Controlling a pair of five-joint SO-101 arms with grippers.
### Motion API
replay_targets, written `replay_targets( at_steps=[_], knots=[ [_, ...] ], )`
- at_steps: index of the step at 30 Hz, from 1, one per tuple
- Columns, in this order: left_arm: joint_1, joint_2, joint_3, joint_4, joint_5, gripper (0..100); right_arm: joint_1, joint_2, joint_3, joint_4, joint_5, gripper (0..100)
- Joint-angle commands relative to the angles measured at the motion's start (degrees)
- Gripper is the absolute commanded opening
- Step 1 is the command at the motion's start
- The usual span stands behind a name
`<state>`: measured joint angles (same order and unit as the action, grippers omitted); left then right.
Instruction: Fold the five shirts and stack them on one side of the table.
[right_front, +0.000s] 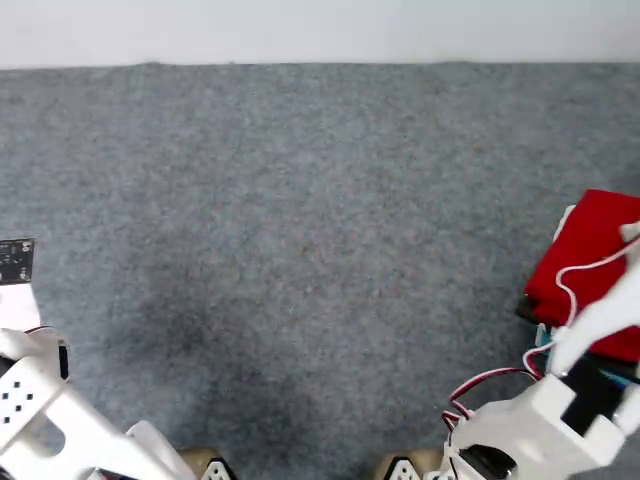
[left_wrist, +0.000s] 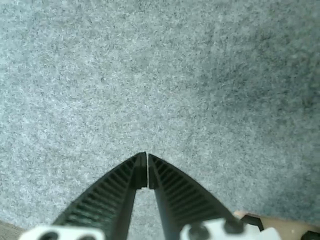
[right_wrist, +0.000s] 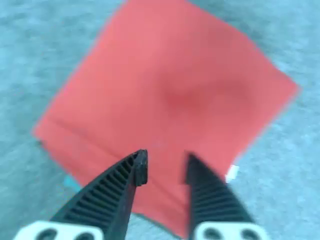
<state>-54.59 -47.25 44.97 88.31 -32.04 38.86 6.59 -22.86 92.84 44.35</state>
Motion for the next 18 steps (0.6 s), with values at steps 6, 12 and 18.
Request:
replay_targets(
  at_steps=[6, 12, 18],
  knots=[
    [0.4, -1.1, -0.2, -0.5, -0.2, 1, -5.8, 6.4, 12.5, -3.6, -1.0, 0.9],
    [0.4, -1.1, -0.1, -0.6, -0.2, 1, -5.5, 8.5, 14.8, 0.0, -0.6, 0.9],
    [0.4, -1.1, -0.3, -0.4, -0.2, 1, -0.7, -0.5, 4.2, 4.3, -0.4, 0.9]
  ],
)
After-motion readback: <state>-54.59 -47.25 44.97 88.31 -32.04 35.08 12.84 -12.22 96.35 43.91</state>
